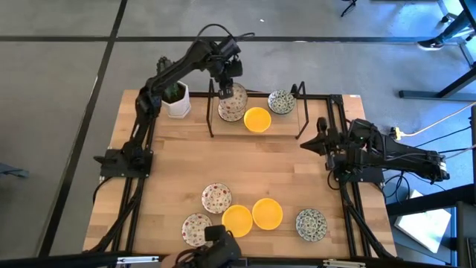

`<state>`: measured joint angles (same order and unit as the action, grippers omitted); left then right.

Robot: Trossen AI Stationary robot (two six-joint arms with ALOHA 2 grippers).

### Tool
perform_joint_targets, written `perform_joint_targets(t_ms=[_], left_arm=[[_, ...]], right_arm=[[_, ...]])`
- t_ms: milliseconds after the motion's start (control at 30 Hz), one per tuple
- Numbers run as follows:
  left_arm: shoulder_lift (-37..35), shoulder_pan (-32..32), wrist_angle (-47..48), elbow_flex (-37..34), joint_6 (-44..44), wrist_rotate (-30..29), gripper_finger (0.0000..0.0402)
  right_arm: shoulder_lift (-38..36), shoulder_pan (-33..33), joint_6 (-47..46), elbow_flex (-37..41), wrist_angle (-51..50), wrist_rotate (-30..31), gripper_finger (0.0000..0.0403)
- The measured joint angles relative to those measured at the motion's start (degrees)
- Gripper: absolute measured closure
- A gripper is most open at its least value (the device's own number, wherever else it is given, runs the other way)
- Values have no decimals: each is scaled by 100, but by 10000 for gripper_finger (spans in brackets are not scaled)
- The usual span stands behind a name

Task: Pick & Place Mini bowls
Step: Stack the red green bowl on top of the red green bowl on the shelf

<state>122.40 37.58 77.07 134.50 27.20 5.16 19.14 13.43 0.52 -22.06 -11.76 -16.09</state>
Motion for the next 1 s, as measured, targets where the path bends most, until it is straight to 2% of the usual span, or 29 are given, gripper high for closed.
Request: perform_joint_targets(t_ms=[400,1000], left_arm=[[200,-197,297,-19,-297,-47,397],[221,-255,-59,-758,-398,-421,397]], right_arm=[[-2,0,120,0,10,-1,393],[-2,0,-11,0,43,-55,393]])
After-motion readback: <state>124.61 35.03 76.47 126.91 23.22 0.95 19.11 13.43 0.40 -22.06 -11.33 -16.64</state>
